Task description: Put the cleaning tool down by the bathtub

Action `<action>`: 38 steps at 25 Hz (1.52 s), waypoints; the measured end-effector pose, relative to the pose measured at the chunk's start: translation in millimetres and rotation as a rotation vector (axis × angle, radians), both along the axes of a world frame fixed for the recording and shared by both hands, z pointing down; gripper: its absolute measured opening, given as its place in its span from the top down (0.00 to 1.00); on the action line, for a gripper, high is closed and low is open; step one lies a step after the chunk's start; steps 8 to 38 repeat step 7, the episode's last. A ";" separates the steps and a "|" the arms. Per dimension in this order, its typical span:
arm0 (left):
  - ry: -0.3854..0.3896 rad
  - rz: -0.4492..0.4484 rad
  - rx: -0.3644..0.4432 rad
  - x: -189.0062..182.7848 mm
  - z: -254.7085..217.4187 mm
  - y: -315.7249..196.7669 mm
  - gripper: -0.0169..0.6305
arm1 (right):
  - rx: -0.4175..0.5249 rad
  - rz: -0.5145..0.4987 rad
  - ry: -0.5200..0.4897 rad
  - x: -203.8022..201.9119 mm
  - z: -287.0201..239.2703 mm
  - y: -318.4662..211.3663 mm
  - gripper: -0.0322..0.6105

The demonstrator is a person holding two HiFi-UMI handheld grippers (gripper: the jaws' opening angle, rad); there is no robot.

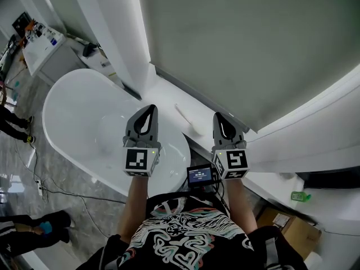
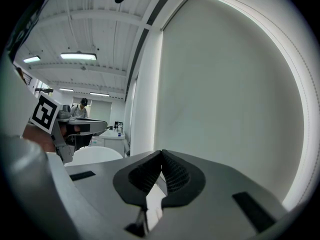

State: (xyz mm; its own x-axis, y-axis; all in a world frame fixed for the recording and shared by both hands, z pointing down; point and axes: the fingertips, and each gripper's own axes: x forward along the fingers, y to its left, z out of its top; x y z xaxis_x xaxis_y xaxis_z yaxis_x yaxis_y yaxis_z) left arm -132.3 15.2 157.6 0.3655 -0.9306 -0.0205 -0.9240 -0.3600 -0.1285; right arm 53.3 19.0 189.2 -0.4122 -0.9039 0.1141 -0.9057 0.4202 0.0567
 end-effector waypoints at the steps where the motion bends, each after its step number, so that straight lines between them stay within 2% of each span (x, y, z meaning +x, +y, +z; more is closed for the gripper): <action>1: 0.002 -0.002 -0.002 -0.9 -0.2 0.6 0.95 | 0.001 -0.002 0.001 -1.0 -0.8 -0.1 0.91; 38: -0.001 -0.009 -0.021 -5.5 7.5 0.7 0.95 | -0.008 -0.014 -0.005 -4.5 2.5 -2.3 0.91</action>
